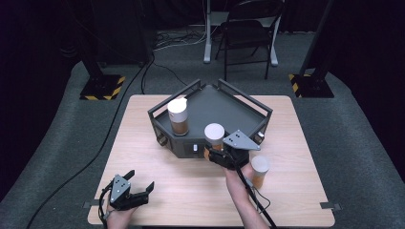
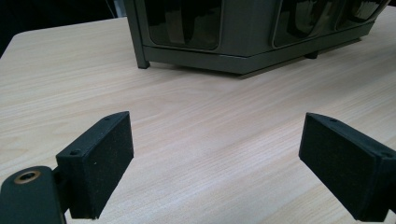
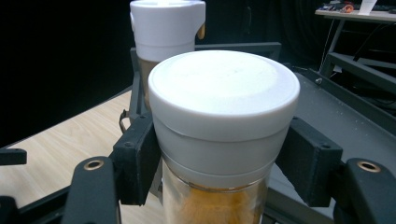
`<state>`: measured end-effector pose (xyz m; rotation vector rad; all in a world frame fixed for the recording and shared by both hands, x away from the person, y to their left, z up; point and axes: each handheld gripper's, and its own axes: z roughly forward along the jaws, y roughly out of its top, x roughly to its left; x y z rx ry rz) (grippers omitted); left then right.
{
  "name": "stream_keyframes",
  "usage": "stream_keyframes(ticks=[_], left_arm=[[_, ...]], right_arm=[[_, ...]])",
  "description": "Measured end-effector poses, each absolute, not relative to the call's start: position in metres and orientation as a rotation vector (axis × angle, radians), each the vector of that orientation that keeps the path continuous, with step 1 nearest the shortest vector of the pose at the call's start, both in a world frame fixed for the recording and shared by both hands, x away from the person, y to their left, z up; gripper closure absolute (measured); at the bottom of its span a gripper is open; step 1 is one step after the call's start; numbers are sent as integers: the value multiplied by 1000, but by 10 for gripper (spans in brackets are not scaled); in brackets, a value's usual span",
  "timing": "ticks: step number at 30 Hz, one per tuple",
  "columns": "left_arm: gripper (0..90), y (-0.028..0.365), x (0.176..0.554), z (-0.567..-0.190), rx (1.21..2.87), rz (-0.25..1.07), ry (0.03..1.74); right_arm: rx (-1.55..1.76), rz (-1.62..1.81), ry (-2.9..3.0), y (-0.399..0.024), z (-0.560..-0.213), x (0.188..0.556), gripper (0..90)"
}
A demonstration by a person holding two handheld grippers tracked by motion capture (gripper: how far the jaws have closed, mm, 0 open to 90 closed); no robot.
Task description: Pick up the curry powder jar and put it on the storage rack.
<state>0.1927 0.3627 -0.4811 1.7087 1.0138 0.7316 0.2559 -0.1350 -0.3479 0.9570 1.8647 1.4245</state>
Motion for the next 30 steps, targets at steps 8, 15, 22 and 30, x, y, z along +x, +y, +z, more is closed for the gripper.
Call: stream_keyframes(ticks=[8,15,22,30], left_arm=[[102,363,193,-481,1709,731,1015],[102,363,193,-481,1710,730,1015],[102,363,193,-481,1710,728,1015],[102,363,193,-481,1710,728,1014]], right_arm=[[946,1436,1846,-138,-335,258,335],[951,1448,1825,-139,-326,264,335],[965,1445,1812,-136,-320,272,335],[986,1435,1811,-132,-319,284,335]])
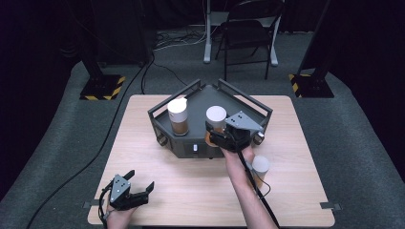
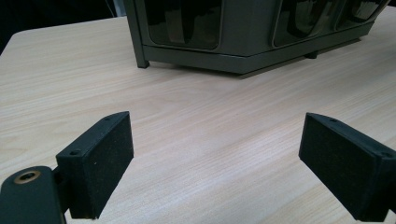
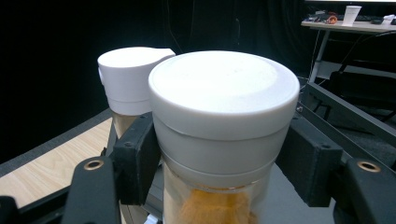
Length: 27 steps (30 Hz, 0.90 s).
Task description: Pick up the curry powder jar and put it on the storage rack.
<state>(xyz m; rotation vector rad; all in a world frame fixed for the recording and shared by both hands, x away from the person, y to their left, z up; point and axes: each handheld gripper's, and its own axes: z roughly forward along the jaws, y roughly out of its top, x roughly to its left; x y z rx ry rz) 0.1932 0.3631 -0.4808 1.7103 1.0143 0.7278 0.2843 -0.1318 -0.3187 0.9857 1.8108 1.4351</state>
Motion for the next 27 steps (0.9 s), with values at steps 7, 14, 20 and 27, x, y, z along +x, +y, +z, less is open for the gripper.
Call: stream_keyframes(ticks=[7,14,20,27], left_arm=[[102,363,193,-481,1711,726,1014],[102,364,194,-481,1711,725,1014],[102,364,194,-481,1711,724,1014],[102,364,194,-480,1711,720,1015]], right_arm=[[985,1419,1805,-127,-313,294,335],[984,1386,1807,-118,-307,306,335],[1006,1363,1802,-111,-310,316,335],[1039,1354,1807,-106,-313,327,335]])
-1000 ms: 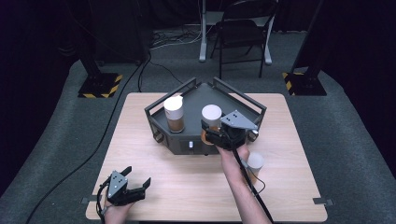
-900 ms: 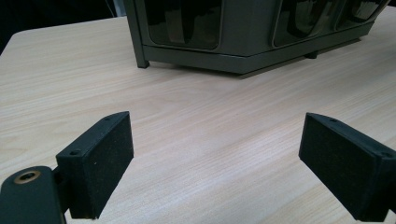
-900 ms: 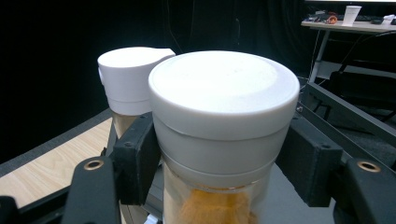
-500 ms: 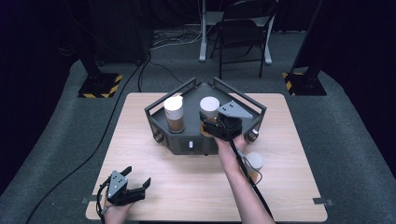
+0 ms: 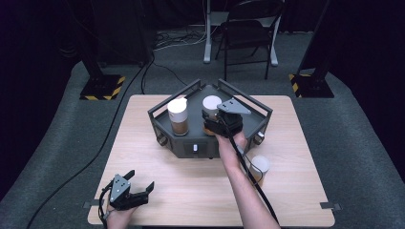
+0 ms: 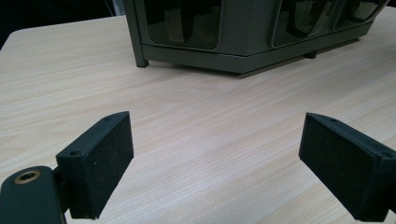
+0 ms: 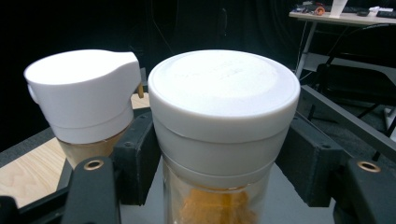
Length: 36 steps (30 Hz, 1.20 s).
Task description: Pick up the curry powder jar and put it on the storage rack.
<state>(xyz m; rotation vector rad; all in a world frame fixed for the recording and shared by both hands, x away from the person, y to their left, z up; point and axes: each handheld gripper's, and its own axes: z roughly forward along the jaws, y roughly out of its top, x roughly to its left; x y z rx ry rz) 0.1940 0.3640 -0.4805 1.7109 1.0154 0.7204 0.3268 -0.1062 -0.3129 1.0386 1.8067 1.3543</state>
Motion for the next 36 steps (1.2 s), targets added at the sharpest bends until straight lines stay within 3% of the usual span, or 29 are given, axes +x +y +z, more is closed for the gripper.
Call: stream_keyframes(ticks=[26,36], left_arm=[[102,364,194,-481,1711,721,1013],[102,364,194,-480,1715,722,1013]], right_arm=[[1044,1347,1847,-104,-320,337,327],[1053,1358,1850,-114,-321,333,224]])
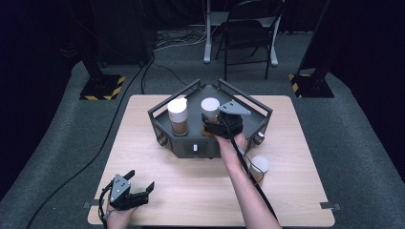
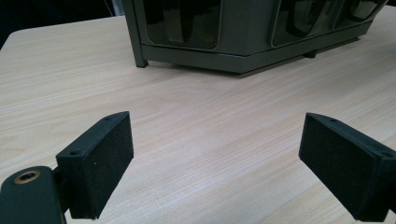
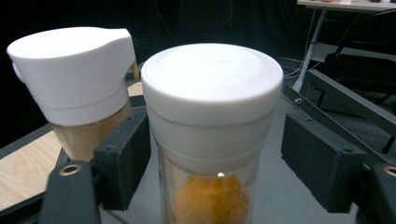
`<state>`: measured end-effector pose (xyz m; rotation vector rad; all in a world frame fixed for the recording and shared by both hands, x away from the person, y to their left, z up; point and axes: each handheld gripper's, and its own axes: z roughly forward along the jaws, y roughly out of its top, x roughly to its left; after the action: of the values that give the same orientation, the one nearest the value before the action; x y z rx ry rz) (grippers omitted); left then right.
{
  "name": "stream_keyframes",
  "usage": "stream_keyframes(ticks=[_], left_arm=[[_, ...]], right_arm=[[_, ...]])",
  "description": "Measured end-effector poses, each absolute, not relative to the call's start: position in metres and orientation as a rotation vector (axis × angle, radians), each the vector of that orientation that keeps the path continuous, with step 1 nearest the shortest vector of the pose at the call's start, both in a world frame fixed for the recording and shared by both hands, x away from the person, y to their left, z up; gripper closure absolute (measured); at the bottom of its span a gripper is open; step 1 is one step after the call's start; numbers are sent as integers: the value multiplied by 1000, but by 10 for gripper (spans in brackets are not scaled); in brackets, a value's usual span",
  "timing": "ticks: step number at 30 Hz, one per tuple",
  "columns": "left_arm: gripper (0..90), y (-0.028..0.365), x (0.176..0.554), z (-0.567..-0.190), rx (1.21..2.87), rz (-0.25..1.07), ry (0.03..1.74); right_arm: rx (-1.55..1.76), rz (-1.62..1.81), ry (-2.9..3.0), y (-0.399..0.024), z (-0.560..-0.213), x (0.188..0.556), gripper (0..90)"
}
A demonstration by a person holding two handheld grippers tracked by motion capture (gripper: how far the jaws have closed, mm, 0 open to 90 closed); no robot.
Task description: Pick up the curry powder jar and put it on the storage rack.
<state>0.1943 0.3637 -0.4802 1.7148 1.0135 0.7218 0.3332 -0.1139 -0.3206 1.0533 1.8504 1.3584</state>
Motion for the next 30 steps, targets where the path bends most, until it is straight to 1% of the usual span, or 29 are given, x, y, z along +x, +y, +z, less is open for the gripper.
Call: stream_keyframes(ticks=[10,21,30], left_arm=[[102,363,194,-480,1715,724,1015],[102,363,194,-480,1716,727,1015],[102,362,194,-480,1716,729,1015]], right_arm=[[1044,1364,1869,-127,-328,318,206],[994,1424,1856,-137,-340,288,195],[954,1479,1878,-148,-361,265,189]])
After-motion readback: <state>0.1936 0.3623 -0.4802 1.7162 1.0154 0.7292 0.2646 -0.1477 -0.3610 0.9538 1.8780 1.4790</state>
